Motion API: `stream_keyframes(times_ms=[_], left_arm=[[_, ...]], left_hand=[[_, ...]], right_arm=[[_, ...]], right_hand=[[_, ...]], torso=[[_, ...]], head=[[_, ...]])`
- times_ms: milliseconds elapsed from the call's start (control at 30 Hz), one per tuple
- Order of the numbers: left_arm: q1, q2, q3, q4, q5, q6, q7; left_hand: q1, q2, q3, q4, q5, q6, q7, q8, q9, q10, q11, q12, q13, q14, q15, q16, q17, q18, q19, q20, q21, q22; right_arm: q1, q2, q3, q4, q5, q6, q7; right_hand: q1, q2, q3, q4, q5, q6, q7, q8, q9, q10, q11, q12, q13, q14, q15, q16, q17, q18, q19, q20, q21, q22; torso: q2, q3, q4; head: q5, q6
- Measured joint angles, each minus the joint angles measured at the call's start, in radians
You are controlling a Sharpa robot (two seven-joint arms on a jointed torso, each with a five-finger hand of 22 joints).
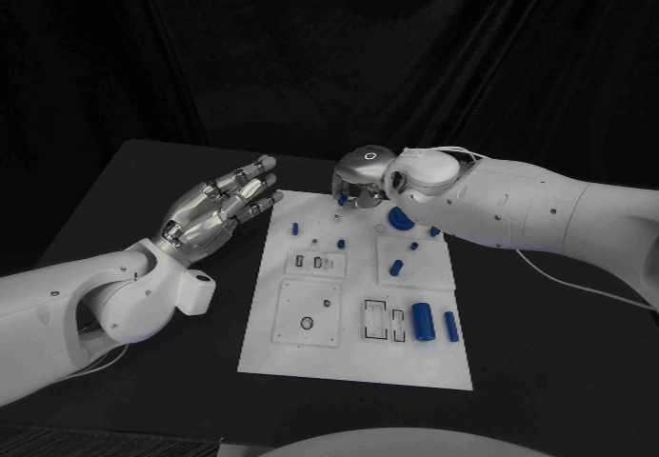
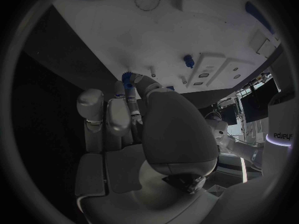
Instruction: Assemble the parts on the task board
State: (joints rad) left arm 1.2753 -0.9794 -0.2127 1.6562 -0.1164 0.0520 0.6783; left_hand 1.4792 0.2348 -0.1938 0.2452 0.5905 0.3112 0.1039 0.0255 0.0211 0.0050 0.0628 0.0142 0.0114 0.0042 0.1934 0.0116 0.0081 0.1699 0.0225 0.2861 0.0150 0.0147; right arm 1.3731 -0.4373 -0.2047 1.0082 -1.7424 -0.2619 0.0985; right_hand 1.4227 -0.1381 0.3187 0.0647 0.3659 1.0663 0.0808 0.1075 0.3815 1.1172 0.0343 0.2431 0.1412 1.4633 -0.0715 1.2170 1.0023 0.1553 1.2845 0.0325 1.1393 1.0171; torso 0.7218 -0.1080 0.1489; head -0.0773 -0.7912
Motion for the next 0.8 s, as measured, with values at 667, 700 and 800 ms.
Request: stream_keyframes(times_ms=[667, 700, 800], left_arm=[[0.0, 0.01, 0.0, -0.011, 0.0, 0.012, 0.0], [0.0, 0.01, 0.0, -0.011, 0.0, 0.012, 0.0], [0.0, 0.011, 0.0, -0.013, 0.0, 0.015, 0.0]], left_hand=[[0.003, 0.003, 0.0, 0.0, 0.0, 0.0, 0.0, 0.003, 0.0, 0.0, 0.0, 0.0, 0.0, 0.0, 0.0, 0.0, -0.001, 0.0, 0.0, 0.0, 0.0, 0.0], [0.003, 0.003, 0.0, 0.0, 0.0, 0.0, 0.0, 0.003, 0.0, 0.0, 0.0, 0.0, 0.0, 0.0, 0.0, 0.0, 0.0, 0.0, 0.0, 0.0, 0.0, -0.001], [0.003, 0.003, 0.0, 0.0, 0.0, 0.0, 0.0, 0.003, 0.0, 0.0, 0.0, 0.0, 0.0, 0.0, 0.0, 0.0, -0.002, 0.0, 0.0, 0.0, 0.0, 0.0]], right_arm=[[-0.033, 0.012, -0.001, -0.023, 0.001, 0.002, -0.011], [-0.034, 0.012, -0.001, -0.024, 0.001, 0.002, -0.011], [-0.038, 0.012, -0.001, -0.026, 0.001, 0.007, -0.018]], right_hand=[[0.012, 0.012, 0.011, -0.011, 0.0, -0.122, -0.024, -0.034, -0.002, -0.059, 0.01, -0.066, -0.014, -0.009, 0.009, 0.0, -0.001, 0.0, -0.018, 0.017, 0.0, 0.001], [0.012, 0.011, 0.011, -0.011, -0.024, -0.178, -0.068, -0.034, -0.034, -0.104, 0.016, -0.102, -0.033, -0.02, 0.02, 0.0, -0.008, 0.0, -0.024, 0.023, 0.0, 0.0], [0.012, 0.011, 0.011, -0.011, -0.056, -0.362, -0.109, -0.034, -0.099, -0.251, 0.014, -0.167, -0.057, -0.04, 0.023, -0.009, -0.036, 0.0, -0.053, 0.027, -0.011, -0.007]], torso=[[-0.001, -0.0012, -0.0007], [-0.001, -0.0012, -0.0006], [-0.001, -0.0013, 0.0]], head=[[0.003, -0.01], [0.004, -0.01], [0.004, -0.012]])
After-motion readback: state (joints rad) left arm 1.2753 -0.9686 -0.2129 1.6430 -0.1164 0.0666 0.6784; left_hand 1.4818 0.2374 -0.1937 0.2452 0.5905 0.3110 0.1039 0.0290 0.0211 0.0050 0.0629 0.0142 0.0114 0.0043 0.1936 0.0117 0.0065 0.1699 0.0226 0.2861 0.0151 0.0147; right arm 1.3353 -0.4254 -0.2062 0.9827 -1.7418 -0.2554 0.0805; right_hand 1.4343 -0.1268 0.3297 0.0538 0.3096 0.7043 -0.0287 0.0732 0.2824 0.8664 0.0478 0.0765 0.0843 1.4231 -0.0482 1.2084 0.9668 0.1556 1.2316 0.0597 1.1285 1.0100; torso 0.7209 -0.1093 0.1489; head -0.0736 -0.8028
